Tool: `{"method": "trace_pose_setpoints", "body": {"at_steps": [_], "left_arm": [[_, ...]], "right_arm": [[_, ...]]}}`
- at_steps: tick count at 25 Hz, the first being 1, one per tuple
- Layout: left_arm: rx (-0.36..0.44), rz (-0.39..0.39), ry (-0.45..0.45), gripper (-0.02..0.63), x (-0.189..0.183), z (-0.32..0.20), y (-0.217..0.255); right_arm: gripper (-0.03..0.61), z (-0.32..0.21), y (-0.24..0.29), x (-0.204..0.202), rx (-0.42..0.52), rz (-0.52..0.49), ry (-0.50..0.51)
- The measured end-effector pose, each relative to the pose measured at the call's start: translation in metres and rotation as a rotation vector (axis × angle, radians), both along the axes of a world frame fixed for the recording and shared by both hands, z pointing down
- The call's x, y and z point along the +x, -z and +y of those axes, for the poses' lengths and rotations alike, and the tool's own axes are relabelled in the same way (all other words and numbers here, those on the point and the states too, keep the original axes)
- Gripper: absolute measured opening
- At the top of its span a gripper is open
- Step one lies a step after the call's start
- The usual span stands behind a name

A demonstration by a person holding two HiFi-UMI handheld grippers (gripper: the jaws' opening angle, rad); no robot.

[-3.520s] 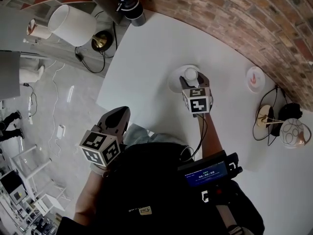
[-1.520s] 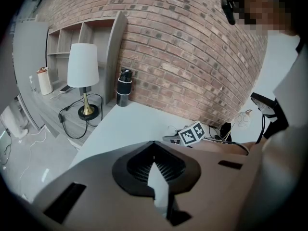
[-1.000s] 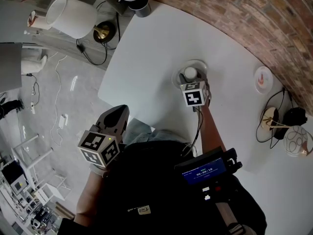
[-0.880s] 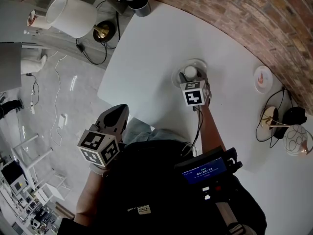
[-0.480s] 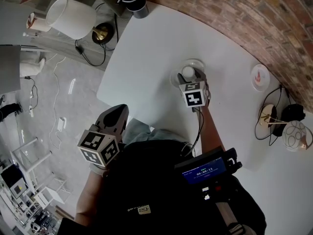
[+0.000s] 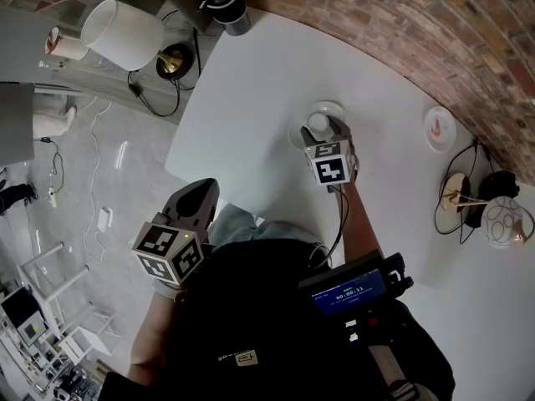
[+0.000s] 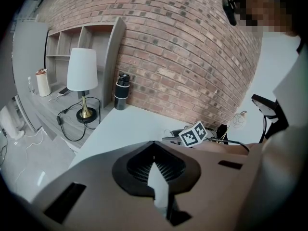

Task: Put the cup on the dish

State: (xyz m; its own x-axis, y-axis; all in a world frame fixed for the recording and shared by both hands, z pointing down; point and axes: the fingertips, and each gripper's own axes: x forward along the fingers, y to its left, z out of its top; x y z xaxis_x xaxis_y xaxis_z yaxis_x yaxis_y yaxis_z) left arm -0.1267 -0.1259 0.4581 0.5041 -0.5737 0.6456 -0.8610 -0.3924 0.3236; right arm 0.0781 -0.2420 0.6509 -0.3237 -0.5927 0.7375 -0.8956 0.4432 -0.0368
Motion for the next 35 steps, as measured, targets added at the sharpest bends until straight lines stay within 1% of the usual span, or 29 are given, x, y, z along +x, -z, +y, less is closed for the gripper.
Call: {"method": "trace_pose_setpoints", "body": {"at_steps": [2,4,6,16,23,26,30,35], "left_arm": [[0.006,0.001,-0.001,0.005,-0.001,0.001,0.002],[0.011,0.002,-0.003,0.005,-0.002,0.001,0.004],[0.017,0.004,-0.006,0.005,-0.001,0.001,0.005],[0.048,0.016,-0.027,0.005,0.002,0.006,0.012],[0.076,0.032,-0.055,0.005,0.002,0.008,0.018],[0.087,0.041,-0.075,0.005,0.004,0.007,0.021],[0.094,0.068,-0.092,0.005,0.005,0.004,0.025],[0.112,0.098,-0.150,0.005,0.017,-0.003,0.031]], "right_arm": [[0.265,0.000,0.005,0.001,0.019,-0.007,-0.010],[0.303,0.000,0.009,-0.001,0.027,-0.016,-0.011],[0.312,0.001,0.012,-0.003,0.026,-0.016,-0.003],[0.314,0.008,0.036,-0.001,0.069,-0.022,-0.026],[0.314,0.013,0.066,0.004,0.131,-0.031,-0.056],[0.314,0.014,0.087,0.006,0.172,-0.056,-0.083],[0.314,0.014,0.127,0.003,0.227,-0.122,-0.118],[0.314,0.018,0.183,0.005,0.304,-0.189,-0.164]]}}
